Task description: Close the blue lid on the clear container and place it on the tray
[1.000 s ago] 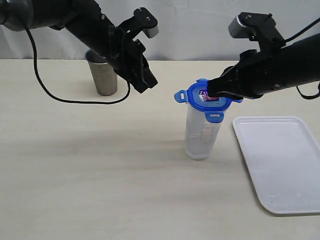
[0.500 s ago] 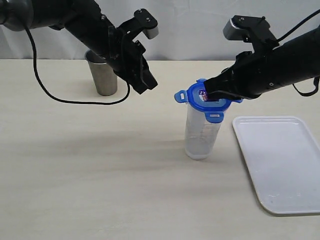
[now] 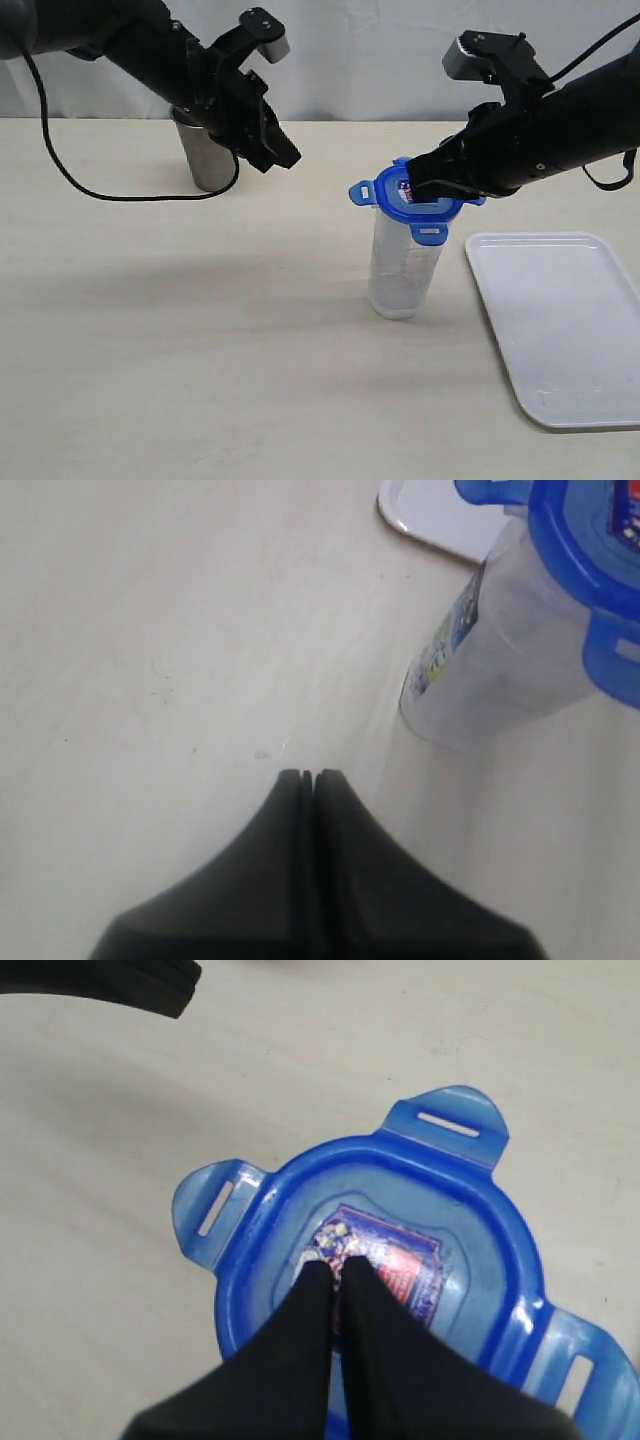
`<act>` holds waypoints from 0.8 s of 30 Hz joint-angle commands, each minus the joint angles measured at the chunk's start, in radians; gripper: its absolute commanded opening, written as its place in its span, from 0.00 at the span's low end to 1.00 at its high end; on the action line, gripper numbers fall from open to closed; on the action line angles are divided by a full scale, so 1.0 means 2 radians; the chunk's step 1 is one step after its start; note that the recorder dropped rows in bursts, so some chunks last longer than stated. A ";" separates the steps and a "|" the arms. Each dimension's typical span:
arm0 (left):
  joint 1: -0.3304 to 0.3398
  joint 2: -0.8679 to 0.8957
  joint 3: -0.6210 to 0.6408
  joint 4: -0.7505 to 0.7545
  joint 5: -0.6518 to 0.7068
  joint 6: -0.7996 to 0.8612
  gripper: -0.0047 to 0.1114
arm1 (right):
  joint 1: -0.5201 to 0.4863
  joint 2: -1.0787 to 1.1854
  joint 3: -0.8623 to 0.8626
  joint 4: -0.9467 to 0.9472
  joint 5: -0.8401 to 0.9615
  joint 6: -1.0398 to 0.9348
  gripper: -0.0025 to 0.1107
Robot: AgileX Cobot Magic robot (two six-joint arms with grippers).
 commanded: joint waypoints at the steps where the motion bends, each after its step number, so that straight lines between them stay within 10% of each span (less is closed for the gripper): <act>1: 0.031 -0.031 0.079 -0.146 -0.023 0.137 0.04 | 0.000 -0.011 0.001 -0.009 -0.002 -0.007 0.06; 7: 0.024 -0.045 0.221 -0.398 -0.011 0.461 0.04 | 0.000 -0.031 0.001 -0.009 -0.013 -0.006 0.06; 13: 0.013 -0.011 0.246 -0.419 -0.049 0.483 0.07 | 0.000 -0.031 0.001 -0.009 -0.013 -0.006 0.06; 24: -0.002 0.007 0.245 -0.375 -0.058 0.483 0.90 | 0.000 -0.031 0.001 -0.009 -0.011 -0.004 0.06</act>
